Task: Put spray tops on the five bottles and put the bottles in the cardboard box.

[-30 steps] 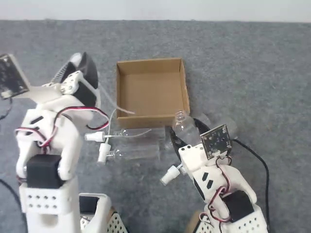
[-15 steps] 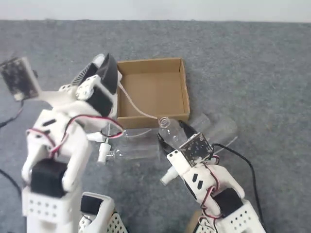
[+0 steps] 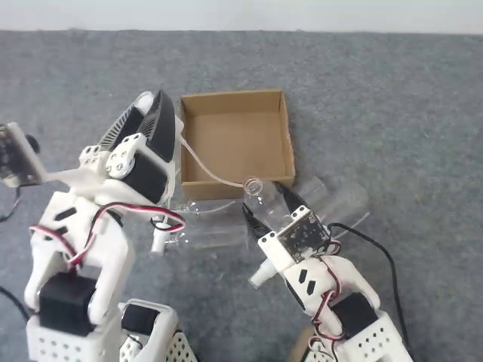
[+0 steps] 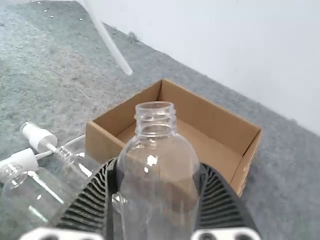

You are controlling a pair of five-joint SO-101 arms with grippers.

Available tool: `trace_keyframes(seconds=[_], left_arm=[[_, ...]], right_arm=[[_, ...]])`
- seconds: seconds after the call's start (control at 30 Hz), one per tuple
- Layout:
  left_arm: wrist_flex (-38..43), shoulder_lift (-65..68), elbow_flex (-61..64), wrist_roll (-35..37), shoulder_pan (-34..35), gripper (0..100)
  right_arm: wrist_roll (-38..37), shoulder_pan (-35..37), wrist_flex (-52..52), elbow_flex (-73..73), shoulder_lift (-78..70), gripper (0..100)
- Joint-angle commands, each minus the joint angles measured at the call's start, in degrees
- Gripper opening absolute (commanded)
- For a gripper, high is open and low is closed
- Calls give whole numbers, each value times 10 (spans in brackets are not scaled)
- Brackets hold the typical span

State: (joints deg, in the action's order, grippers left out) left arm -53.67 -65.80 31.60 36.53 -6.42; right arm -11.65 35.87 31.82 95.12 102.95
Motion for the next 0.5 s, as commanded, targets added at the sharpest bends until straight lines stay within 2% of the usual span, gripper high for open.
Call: trace_keyframes(seconds=[0.0, 0.27, 0.47], left_arm=[[21, -8, -6, 6, -4, 12], [75, -8, 46, 4, -53, 12], [87, -8, 54, -22, -55, 12]], right_arm=[[-32, 7, -38, 12, 11, 34], [-33, 8, -44, 12, 11, 34], [-33, 8, -44, 11, 11, 34]])
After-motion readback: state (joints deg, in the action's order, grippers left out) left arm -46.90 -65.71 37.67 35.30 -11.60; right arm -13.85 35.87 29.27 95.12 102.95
